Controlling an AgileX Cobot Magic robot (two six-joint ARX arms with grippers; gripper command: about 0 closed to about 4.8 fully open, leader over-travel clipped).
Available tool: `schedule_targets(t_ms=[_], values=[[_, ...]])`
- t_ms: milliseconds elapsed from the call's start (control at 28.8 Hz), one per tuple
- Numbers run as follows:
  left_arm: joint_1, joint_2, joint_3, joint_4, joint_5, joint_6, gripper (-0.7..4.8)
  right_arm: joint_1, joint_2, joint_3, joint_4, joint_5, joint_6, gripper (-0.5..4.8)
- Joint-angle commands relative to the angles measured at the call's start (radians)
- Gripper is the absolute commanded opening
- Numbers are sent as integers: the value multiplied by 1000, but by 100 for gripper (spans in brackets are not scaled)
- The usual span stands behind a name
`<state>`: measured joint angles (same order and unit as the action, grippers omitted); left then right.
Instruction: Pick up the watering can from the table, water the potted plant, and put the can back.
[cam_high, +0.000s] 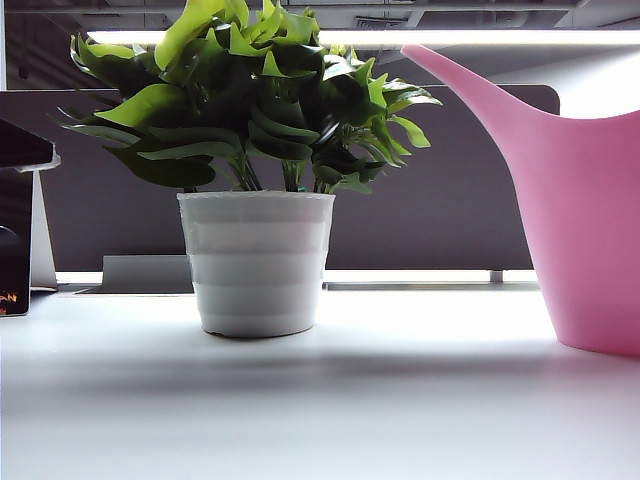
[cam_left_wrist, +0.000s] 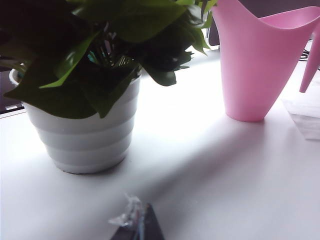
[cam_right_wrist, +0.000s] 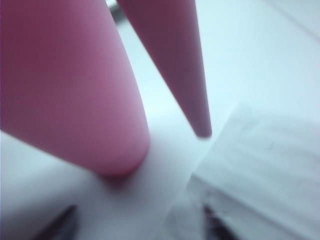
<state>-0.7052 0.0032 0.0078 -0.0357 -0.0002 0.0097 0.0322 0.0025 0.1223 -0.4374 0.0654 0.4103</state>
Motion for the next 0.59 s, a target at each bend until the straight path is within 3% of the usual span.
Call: schedule_targets(t_ms=[35, 208, 417, 590], values=[[1, 1, 1, 14, 4, 5, -5, 2, 0, 7, 48, 72, -98, 339], [1, 1, 1, 14, 4, 5, -5, 2, 0, 5, 113, 147, -209, 437], [1, 1, 1, 14, 4, 5, -5, 0, 0, -2, 215, 154, -325, 434], [1, 1, 1, 14, 4, 5, -5, 0, 0, -18, 248, 205, -333, 430]])
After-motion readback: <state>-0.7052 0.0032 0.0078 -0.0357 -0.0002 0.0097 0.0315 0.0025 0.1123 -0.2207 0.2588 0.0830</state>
